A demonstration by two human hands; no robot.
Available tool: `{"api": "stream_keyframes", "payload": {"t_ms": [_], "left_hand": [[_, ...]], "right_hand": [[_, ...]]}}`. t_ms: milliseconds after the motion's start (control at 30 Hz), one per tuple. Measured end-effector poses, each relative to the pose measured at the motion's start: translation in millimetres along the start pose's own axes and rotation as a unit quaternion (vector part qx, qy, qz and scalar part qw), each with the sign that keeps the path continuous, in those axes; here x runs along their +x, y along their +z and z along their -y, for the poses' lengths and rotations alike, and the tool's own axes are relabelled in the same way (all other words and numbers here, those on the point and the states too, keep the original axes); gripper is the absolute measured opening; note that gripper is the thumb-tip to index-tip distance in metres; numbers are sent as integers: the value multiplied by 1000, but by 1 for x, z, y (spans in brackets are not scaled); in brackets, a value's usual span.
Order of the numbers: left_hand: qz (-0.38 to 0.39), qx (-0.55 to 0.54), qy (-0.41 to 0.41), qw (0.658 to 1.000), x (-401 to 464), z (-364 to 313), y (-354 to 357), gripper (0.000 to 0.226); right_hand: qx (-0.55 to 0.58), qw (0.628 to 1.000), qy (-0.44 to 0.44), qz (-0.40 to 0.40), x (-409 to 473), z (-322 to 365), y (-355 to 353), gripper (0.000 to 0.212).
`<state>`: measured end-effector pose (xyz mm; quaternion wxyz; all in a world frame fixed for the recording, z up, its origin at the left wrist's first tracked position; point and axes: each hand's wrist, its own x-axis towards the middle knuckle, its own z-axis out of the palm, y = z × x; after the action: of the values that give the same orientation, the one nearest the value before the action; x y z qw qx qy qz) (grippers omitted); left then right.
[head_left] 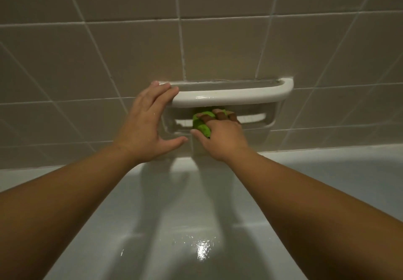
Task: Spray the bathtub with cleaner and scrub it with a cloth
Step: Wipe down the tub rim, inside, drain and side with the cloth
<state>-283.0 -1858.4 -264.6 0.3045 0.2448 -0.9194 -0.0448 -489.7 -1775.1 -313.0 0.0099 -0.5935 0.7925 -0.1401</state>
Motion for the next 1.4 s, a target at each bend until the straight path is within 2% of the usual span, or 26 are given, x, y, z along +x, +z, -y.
{"api": "stream_keyframes", "payload": {"t_ms": [100, 300, 467, 533, 600, 700, 800, 900, 1033, 1133, 1233, 1333, 1400], "left_hand": [[-2, 2, 14, 1000, 1, 3, -3, 103], [4, -15, 0, 1000, 0, 3, -4, 107], [30, -20, -5, 999, 0, 3, -6, 114], [43, -25, -2, 999, 0, 7, -9, 117], [47, -18, 13, 999, 1, 11, -11, 117], [45, -12, 18, 999, 1, 12, -12, 115], [54, -22, 10, 998, 1, 11, -13, 115], [70, -21, 10, 997, 0, 13, -16, 118], [76, -22, 12, 997, 1, 14, -18, 119], [79, -16, 20, 997, 2, 16, -19, 121], [88, -11, 19, 996, 2, 17, -20, 123], [89, -9, 22, 996, 2, 16, -22, 123], [92, -8, 21, 996, 2, 16, -23, 123]], "right_hand": [[1, 1000, -5, 20, -7, -9, -3, 55], [-42, 997, 71, 1, -28, -77, -32, 57], [-40, 993, 103, -29, -11, -43, -22, 51], [-3, 999, 39, -25, -1, -11, -12, 45], [32, 999, -37, 6, 5, 17, -2, 49], [65, 995, -59, 46, 5, 24, 3, 57], [38, 998, -31, 32, -5, -15, -8, 56], [0, 999, 36, 16, -14, -54, -19, 55], [-2, 996, 93, 7, 2, -36, -11, 55], [-7, 999, 36, -4, 17, 3, 2, 54], [6, 998, -54, 36, 21, 26, 5, 57], [38, 993, -95, 62, 11, 5, -3, 57], [39, 995, -70, 51, 0, -27, -11, 56]]}}
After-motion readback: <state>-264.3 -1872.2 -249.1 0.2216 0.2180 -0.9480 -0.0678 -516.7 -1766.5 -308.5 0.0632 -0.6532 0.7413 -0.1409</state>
